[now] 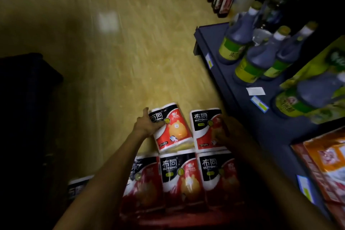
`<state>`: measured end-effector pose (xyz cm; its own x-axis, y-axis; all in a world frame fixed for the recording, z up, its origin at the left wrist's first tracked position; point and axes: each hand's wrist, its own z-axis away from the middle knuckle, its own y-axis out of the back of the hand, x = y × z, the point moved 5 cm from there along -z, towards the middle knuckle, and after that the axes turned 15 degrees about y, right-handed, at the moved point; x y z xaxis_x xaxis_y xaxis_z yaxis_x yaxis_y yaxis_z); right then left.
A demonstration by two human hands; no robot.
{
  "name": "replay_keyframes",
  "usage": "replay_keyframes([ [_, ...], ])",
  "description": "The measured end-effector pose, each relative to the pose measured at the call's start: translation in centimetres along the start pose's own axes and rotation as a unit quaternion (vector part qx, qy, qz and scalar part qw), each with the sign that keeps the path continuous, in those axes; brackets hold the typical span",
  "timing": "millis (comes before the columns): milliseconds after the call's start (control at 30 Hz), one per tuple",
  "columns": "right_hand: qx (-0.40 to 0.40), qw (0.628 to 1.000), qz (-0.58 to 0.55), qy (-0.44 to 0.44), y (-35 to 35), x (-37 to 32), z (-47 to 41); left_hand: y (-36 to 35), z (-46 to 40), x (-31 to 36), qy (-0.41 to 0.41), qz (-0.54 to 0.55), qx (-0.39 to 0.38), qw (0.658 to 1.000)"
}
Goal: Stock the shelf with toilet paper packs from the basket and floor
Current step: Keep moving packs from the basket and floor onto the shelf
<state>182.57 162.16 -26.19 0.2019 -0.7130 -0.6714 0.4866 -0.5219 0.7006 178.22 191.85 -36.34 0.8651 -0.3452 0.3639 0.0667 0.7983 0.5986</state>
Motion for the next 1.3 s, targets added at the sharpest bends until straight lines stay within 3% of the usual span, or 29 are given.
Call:
replay_keyframes([
  [200,0.021,1.0,0.013,-0.006,-1.3,3.9,-3.1,-3.9,-4.2,-0.5,0.006,0.16,-0.028,0.987],
  [300,0.017,0.999,0.023,-0.024,-2.0,5.2,-3.7,-3.8,-4.2,-0.7,0.001,0.188,-0.02,0.982],
  [667,0.034,0.997,-0.002,-0.062,-4.5,7.1,-7.3,5.9,2.8,2.8,-0.164,0.117,0.087,0.976],
  [767,0.044,0.995,-0.021,-0.081,-5.6,8.2,-8.1,7.6,3.9,3.1,-0.196,0.134,0.084,0.968],
  [1067,0.087,0.963,-0.179,-0.184,-7.7,13.2,-8.2,8.2,4.1,1.2,-0.215,0.139,0.083,0.963],
  [1200,0.08,0.962,-0.153,-0.211,-8.4,16.4,-8.9,8.2,4.0,0.4,-0.212,0.127,0.088,0.965],
  [1300,0.095,0.974,-0.106,-0.177,-8.6,16.8,-9.6,8.4,4.2,0.1,-0.211,0.123,0.093,0.965],
])
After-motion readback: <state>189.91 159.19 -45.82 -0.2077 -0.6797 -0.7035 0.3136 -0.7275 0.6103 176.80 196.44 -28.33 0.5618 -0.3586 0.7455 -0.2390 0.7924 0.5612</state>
